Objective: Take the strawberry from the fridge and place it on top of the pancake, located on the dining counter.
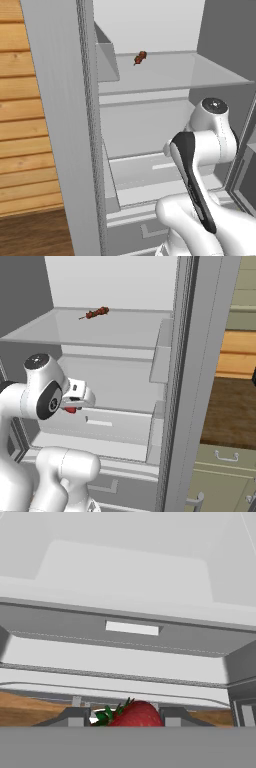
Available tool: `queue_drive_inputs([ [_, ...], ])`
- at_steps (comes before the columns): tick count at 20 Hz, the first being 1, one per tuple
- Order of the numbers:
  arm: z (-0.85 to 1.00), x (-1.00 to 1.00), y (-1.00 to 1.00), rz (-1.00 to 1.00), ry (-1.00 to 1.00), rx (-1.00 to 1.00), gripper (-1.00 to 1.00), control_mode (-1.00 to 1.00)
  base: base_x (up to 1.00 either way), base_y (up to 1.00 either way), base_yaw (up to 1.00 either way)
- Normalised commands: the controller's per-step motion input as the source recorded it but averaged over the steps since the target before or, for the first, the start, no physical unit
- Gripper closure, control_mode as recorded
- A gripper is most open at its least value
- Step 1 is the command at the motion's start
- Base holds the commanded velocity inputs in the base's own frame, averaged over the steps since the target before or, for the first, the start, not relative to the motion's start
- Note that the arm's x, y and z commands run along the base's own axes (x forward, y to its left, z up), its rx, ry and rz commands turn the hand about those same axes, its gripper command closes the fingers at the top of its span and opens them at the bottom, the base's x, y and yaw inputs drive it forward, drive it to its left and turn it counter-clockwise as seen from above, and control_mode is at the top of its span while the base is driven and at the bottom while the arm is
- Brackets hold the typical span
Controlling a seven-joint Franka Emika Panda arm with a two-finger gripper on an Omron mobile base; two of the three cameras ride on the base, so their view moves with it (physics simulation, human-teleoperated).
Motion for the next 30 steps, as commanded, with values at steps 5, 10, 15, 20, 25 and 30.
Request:
queue_drive_inputs([
  [5, 0.00, 0.00, 0.00, 0.00, 0.00, 0.00, 1.00, -1.00, 0.00, 0.00, 0.00],
  [10, 0.00, 0.00, 0.00, 0.00, 0.00, 0.00, 1.00, -1.00, 0.00, 0.00, 0.00],
  [15, 0.00, 0.00, 0.00, 0.00, 0.00, 0.00, 1.00, 1.00, -0.03, 0.00, 0.03],
  [20, 0.00, 0.00, 0.00, 0.00, 0.00, 0.00, 1.00, 1.00, -0.45, 0.03, 0.37],
  [25, 0.00, 0.00, 0.00, 0.00, 0.00, 0.00, 1.00, 1.00, -0.52, 0.00, 0.50],
  [30, 0.00, 0.00, 0.00, 0.00, 0.00, 0.00, 1.00, 1.00, -0.42, 0.00, 0.57],
])
